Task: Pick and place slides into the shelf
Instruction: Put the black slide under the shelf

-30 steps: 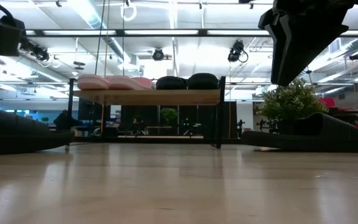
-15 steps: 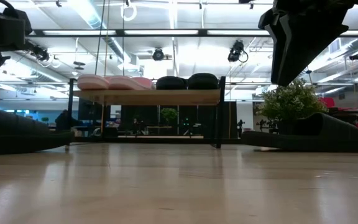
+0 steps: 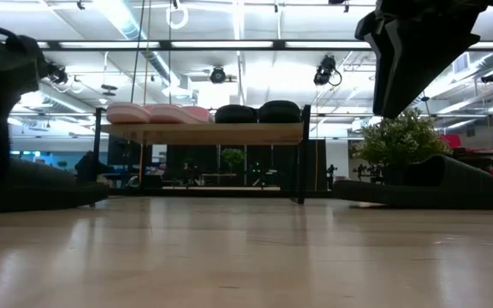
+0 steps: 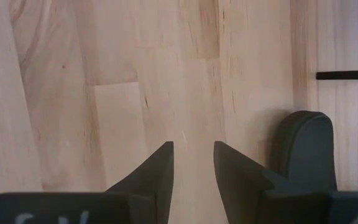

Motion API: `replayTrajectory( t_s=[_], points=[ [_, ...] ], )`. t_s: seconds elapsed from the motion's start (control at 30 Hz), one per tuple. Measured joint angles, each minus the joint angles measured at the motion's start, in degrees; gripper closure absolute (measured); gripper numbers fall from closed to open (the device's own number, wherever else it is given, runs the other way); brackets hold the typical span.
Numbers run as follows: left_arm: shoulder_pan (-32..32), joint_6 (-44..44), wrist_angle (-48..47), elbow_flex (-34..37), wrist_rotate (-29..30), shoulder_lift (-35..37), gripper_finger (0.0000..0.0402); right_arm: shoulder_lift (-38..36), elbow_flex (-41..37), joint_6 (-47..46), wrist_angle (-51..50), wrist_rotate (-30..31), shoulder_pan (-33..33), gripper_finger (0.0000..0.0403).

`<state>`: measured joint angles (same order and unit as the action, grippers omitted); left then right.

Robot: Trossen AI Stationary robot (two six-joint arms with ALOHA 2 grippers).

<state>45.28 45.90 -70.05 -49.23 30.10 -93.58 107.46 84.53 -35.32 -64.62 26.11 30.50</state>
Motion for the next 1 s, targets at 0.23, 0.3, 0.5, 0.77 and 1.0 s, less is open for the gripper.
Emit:
replayTrajectory(
  t_s=[0.23, 0.3, 0.5, 0.77, 1.0],
  points=[
    [-0.3, 9.7, -4.0, 0.1, 8.8, -1.7, 0.0352, 0.0, 0.0, 1.3, 0.0, 0.0, 0.0, 0.0282],
    [-0.8, 11.2, -4.4, 0.1, 10.0, -1.7, 0.0358, 0.0, 0.0, 1.3, 0.0, 0.0, 0.0, 0.0282],
    [-4.5, 11.9, -3.8, 0.0, 13.5, -1.7, 0.0392, 0.0, 0.0, 1.5, 0.0, 0.0, 0.0, 0.0282],
    [-11.1, 1.9, 9.0, -0.9, 24.6, -1.7, 0.0395, 0.0, 0.0, 3.5, 0.0, 0.4, -0.5, 0.0282],
    [-22.7, -14.6, 26.6, -2.3, 29.8, -1.7, 0.0397, 0.0, 0.0, 3.6, 0.0, 0.8, -1.9, 0.0282]
  ],
)
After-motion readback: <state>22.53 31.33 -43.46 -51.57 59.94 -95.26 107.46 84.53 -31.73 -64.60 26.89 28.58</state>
